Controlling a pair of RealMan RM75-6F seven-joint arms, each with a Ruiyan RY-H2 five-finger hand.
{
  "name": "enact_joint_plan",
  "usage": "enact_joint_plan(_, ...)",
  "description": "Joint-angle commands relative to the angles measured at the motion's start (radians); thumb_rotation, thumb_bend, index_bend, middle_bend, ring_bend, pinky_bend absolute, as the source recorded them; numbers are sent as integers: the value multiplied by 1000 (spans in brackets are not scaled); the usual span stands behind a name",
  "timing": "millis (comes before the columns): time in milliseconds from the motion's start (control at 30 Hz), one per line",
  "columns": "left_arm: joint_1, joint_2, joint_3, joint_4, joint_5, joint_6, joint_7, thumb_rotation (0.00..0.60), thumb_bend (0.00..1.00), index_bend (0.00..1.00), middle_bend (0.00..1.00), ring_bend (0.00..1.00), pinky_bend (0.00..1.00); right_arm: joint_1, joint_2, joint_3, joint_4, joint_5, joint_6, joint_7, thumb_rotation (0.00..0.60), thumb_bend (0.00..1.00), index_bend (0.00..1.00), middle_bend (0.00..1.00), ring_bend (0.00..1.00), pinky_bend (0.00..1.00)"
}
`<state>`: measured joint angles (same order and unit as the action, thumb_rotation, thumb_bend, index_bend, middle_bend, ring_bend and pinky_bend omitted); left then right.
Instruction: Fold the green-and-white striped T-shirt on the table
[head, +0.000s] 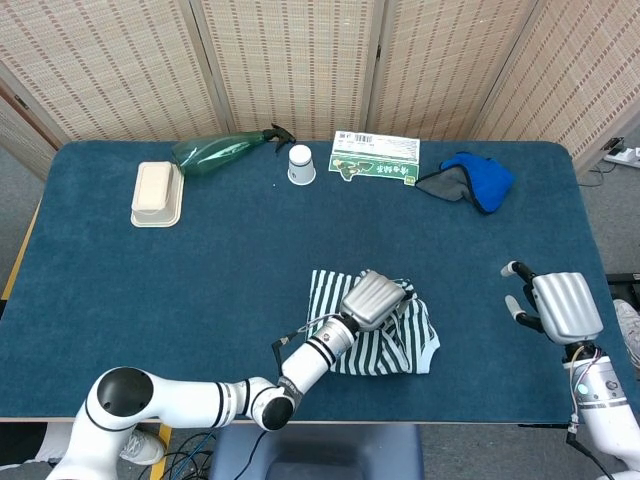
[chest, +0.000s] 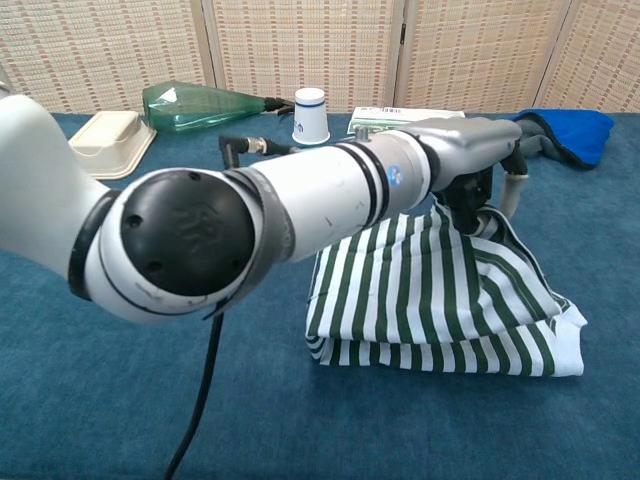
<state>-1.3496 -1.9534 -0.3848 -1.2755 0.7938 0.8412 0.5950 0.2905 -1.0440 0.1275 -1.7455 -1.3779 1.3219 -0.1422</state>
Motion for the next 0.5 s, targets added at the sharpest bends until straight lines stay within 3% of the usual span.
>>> enact_joint_plan(33,-21,-26,4,30,-8,2,17,600,514,537,896,818,950,0,-1,1,2,2,-3,2,600,351,378,969,1000,1000)
enact_joint_plan(333,-62,-103,-17,116,-12,22,21,600,503,473,865,790,951,2,-5,6,10,13,-13,3,600,352,378,969,1000,1000)
enact_joint_plan(433,-65,-127,-30,141,-12,46,17,600,352,285,841,779,950,2,-6,7,11,16,-14,2,600,351,378,969,1000,1000)
enact_joint_plan(500,-63,-139,-36,154,-11,65,16,600,207,63,832,776,949,1,-7,8,11,17,-14,2,600,351,378,969,1000,1000)
